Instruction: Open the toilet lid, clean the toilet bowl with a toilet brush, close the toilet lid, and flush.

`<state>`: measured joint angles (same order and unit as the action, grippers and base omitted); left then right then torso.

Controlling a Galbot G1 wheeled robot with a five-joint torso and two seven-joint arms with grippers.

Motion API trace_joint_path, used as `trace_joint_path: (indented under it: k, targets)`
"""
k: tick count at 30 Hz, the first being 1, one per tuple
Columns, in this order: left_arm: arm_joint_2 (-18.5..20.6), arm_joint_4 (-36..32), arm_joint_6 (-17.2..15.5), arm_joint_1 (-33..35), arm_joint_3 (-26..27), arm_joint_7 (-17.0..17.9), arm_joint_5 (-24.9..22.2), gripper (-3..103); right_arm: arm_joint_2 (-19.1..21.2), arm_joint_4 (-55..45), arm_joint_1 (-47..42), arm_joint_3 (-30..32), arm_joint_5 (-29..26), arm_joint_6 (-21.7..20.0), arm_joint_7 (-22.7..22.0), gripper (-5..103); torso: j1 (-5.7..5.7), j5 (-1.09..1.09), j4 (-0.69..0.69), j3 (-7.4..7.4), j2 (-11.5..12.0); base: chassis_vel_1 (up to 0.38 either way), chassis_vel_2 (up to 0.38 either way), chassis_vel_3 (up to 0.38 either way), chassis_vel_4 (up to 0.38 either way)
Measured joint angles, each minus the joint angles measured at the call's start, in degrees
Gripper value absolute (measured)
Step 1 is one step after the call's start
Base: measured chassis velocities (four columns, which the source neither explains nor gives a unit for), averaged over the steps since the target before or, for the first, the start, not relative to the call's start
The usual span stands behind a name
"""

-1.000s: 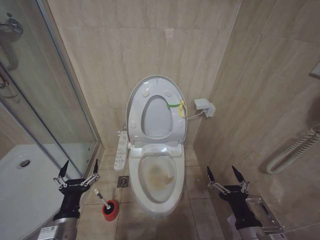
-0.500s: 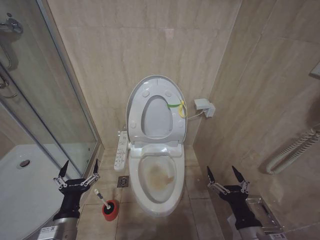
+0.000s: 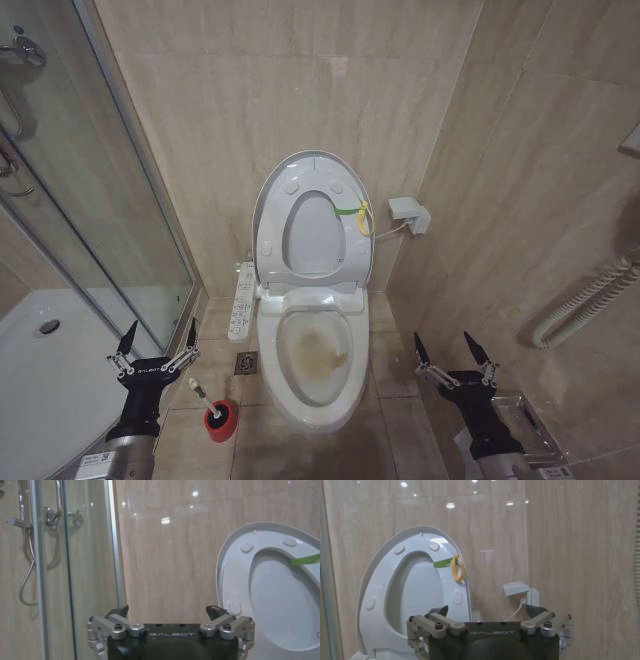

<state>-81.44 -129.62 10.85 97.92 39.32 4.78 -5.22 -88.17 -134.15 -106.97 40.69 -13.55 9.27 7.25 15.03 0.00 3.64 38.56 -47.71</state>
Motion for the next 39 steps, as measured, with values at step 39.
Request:
trace_joint_path:
  k: [39]
  targets:
    - [0.0,0.0,0.0,0.0,0.0,0.0,0.0,100,0.0,0.0,0.0,0.0,0.0,0.0,0.0,100,0.0,0.0,0.0,0.0,0.0,0.0,0.0,0.0,0.0]
